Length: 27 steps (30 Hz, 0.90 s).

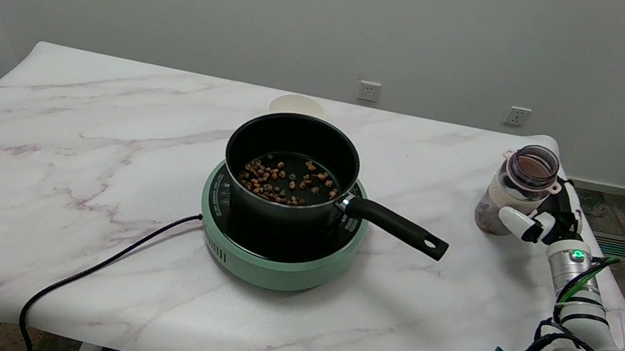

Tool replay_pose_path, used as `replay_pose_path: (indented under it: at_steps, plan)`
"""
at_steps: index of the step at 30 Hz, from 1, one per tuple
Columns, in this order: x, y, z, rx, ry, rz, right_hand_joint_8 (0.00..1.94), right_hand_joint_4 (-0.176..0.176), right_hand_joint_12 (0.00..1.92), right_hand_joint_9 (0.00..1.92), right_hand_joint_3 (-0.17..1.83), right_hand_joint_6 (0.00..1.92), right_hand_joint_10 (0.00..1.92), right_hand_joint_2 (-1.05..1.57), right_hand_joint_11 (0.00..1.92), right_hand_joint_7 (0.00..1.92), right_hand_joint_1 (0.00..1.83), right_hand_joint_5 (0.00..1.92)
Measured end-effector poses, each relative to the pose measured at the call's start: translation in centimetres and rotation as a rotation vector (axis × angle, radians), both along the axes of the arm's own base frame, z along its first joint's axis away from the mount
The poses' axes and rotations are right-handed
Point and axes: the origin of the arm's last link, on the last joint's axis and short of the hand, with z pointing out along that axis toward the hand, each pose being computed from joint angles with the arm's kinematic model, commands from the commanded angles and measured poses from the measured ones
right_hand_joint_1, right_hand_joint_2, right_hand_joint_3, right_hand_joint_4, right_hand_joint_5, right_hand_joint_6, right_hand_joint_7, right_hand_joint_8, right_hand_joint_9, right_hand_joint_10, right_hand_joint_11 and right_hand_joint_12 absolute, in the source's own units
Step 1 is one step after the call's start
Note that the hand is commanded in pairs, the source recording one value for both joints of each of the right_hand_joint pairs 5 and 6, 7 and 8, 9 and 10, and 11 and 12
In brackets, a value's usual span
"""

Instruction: Place the bottle onto the table.

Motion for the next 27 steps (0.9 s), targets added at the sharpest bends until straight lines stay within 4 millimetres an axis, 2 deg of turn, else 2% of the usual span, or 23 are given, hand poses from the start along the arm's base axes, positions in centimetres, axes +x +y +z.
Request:
replay_pose_path:
  at_steps: [27]
  plan:
    - [-0.4,0.7,1.9,-0.048,-0.007,-0.037,0.89,0.000,0.43,0.78,1.54,0.39,0.78,-0.79,0.43,0.89,1.28,0.39]
